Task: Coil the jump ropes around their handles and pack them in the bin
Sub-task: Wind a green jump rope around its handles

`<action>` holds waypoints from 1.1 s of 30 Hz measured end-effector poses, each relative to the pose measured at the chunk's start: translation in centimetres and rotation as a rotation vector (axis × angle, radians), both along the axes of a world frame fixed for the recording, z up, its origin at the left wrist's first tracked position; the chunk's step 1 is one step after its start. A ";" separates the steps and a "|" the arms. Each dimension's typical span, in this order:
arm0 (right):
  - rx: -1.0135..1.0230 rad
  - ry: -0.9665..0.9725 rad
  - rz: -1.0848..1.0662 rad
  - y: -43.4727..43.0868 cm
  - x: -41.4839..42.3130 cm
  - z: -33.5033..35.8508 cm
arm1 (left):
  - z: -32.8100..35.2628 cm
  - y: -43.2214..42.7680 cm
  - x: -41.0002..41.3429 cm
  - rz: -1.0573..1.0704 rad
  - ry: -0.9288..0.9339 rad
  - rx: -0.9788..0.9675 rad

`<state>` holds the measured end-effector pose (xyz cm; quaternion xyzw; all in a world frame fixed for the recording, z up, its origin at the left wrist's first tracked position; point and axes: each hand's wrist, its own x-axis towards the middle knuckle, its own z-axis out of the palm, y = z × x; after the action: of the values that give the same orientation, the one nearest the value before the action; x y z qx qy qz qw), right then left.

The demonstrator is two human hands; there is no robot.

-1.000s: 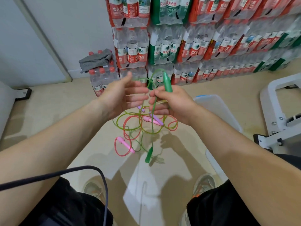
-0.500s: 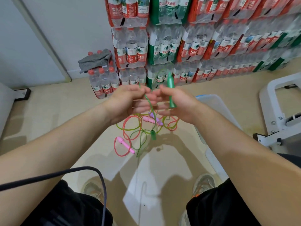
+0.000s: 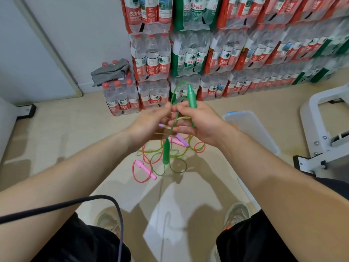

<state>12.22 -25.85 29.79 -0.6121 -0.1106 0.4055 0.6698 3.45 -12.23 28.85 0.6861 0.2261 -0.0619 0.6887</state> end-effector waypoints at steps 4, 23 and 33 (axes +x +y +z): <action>0.077 0.036 -0.120 0.2 0.5 0.1 | -1.2 -1.2 -1.0 -0.308 0.017 0.101; -0.299 -0.184 0.018 0.4 -3.5 -2.1 | -1.5 -0.8 0.5 0.230 0.030 -0.162; -0.463 -0.717 0.034 -0.7 -1.0 -1.7 | -0.3 0.8 -0.3 -0.100 -0.006 0.078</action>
<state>11.18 -26.54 28.14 -0.8466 -0.2527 0.1923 0.4270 3.16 -11.40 28.57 0.7229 0.1916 -0.0852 0.6584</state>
